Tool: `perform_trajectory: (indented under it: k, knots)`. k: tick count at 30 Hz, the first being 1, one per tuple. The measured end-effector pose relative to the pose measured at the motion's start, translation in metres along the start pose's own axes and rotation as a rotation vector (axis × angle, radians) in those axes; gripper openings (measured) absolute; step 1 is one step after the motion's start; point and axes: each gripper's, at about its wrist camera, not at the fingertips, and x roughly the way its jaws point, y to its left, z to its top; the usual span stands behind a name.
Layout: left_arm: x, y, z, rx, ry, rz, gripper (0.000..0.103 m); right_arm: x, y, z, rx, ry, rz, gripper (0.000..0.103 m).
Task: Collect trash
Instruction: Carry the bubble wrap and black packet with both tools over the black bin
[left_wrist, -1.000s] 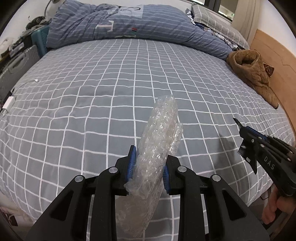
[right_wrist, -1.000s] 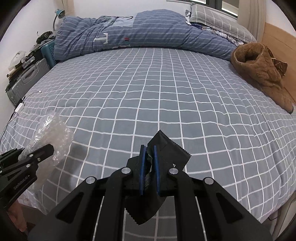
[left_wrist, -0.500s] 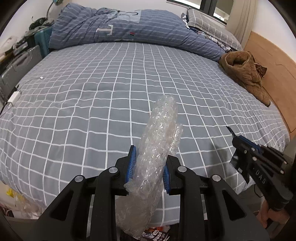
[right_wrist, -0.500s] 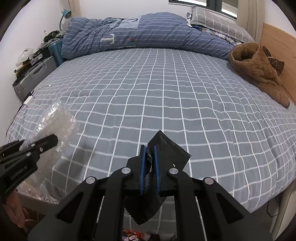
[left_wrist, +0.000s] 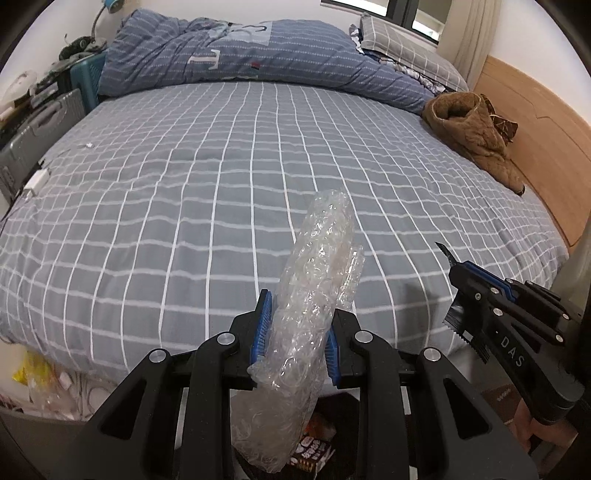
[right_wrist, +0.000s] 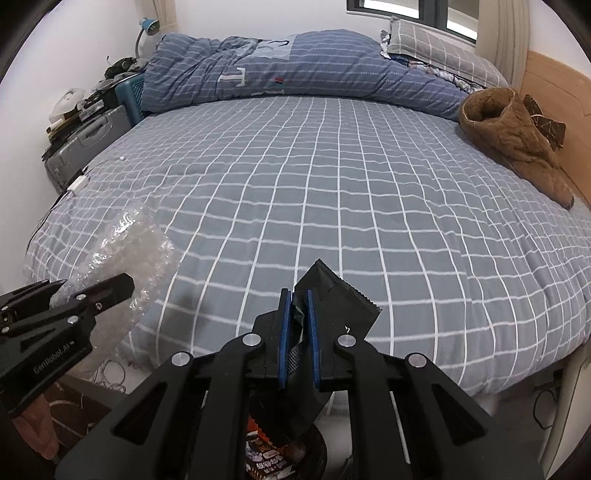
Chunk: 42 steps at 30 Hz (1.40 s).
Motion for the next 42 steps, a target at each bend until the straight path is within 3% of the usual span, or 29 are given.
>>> perform_trajectory:
  k: [18,26,35,42]
  knots:
    - [-0.034,-0.005,-0.072,-0.034,0.055,-0.011,0.025,-0.033,0.017,-0.064,-0.029,0.058,0.034,0.009]
    - [-0.042,-0.005,-0.102,-0.048,0.130,0.004,0.025,-0.042,0.017,-0.096,-0.017,0.127,0.035,0.009]
    - [-0.031,-0.004,-0.139,-0.056,0.210,0.002,0.025,-0.042,0.018,-0.128,0.018,0.188,0.046,0.009]
    - [-0.005,0.002,-0.165,-0.055,0.255,0.005,0.025,-0.015,0.014,-0.154,0.034,0.256,0.039,0.009]
